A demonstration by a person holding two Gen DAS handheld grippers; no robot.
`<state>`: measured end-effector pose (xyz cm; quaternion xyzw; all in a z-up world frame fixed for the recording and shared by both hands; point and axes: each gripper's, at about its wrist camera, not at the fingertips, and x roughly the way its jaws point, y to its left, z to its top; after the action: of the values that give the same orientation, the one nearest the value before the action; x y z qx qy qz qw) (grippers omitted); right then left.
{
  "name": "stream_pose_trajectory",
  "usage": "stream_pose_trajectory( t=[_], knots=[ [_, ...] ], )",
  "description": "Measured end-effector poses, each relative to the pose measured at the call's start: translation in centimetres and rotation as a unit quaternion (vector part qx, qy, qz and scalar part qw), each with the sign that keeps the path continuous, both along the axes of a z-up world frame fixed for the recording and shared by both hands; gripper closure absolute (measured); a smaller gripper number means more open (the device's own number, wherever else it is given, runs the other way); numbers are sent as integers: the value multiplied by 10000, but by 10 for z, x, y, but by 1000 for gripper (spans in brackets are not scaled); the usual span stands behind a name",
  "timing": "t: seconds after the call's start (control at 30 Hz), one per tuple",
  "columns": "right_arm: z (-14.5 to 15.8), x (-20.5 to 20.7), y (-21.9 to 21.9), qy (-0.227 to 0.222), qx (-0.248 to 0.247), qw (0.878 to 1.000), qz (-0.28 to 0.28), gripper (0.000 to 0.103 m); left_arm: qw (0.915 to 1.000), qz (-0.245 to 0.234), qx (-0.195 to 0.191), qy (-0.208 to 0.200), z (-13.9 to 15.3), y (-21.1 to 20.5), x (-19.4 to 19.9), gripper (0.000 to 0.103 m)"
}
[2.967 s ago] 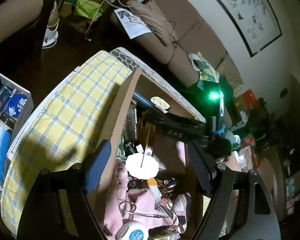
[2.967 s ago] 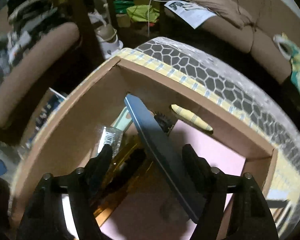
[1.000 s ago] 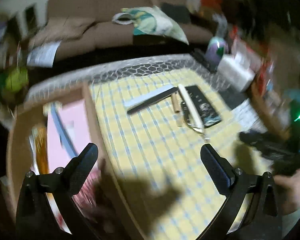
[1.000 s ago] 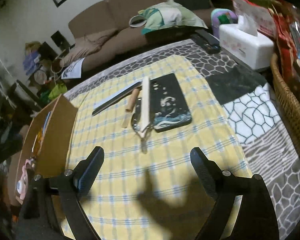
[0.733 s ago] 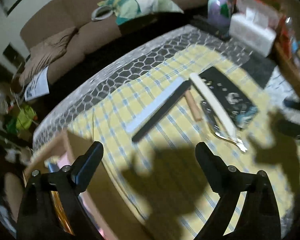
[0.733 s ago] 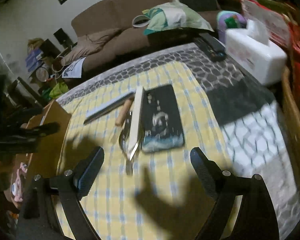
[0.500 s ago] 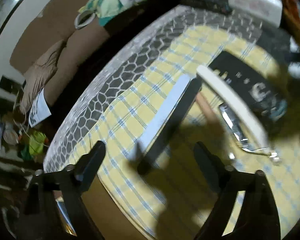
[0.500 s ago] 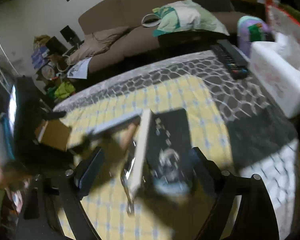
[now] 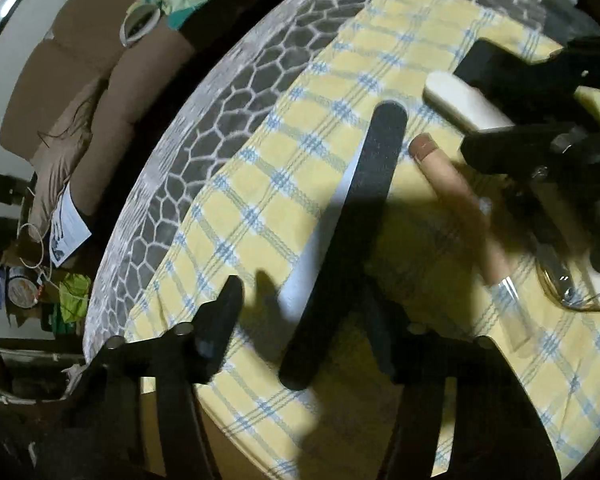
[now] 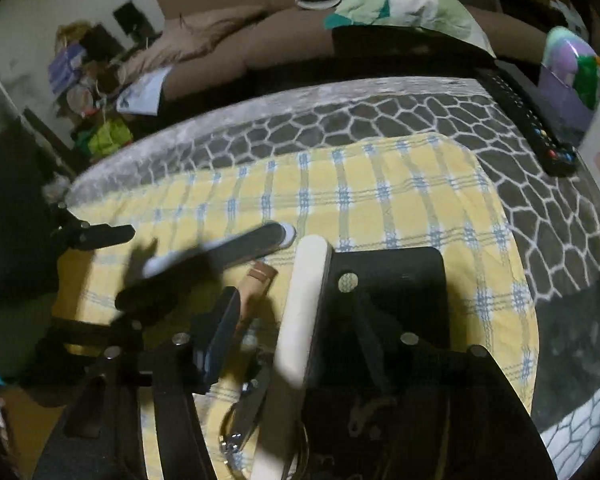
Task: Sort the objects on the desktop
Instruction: 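Grasp the black-and-white nail file with the left tool while the right tool grasps the white comb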
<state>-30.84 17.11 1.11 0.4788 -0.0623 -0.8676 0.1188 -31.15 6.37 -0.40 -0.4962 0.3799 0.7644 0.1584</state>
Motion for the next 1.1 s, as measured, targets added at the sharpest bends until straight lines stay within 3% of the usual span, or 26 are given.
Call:
stream_pose_trajectory(
  t=[0.03, 0.07, 0.13, 0.27, 0.37, 0.4, 0.53, 0.67, 0.87, 0.97, 1.1],
  knots=[
    [-1, 0, -4, 23, 111, 9999, 59, 65, 9999, 15, 83, -102, 0, 0, 0, 69],
    [-2, 0, -7, 37, 272, 9996, 69, 83, 9994, 52, 231, -263, 1, -1, -1, 78],
    [-2, 2, -6, 94, 380, 9992, 124, 83, 9990, 153, 267, -316, 1, -1, 0, 82],
    [11, 11, 6, 248, 28, 9997, 29, 83, 9988, 224, 299, -331, 6, -2, 8, 84],
    [30, 20, 10, 435, -136, 9990, 37, 84, 9962, 360, 727, -332, 29, -12, 17, 84],
    [39, 25, 10, 528, -186, 9984, 39, 84, 9946, 397, 913, -302, 41, -17, 23, 98],
    [79, 46, 5, 875, -279, 9957, 114, 85, 9879, 550, 1425, -262, 86, -39, 41, 99],
    [127, 68, -8, 1158, -309, 9925, 229, 85, 9859, 663, 1521, -204, 113, -60, 65, 99],
    [198, 104, -43, 1367, -331, 9885, 546, 85, 9749, 1003, 1987, -100, 161, -111, 101, 99],
    [222, 119, -66, 1380, -385, 9870, 729, 85, 9658, 1240, 2276, 49, 190, -148, 119, 99],
    [237, 129, -110, 1207, -613, 9848, 1086, 85, 9436, 1753, 2794, 280, 216, -213, 133, 99]
  ],
)
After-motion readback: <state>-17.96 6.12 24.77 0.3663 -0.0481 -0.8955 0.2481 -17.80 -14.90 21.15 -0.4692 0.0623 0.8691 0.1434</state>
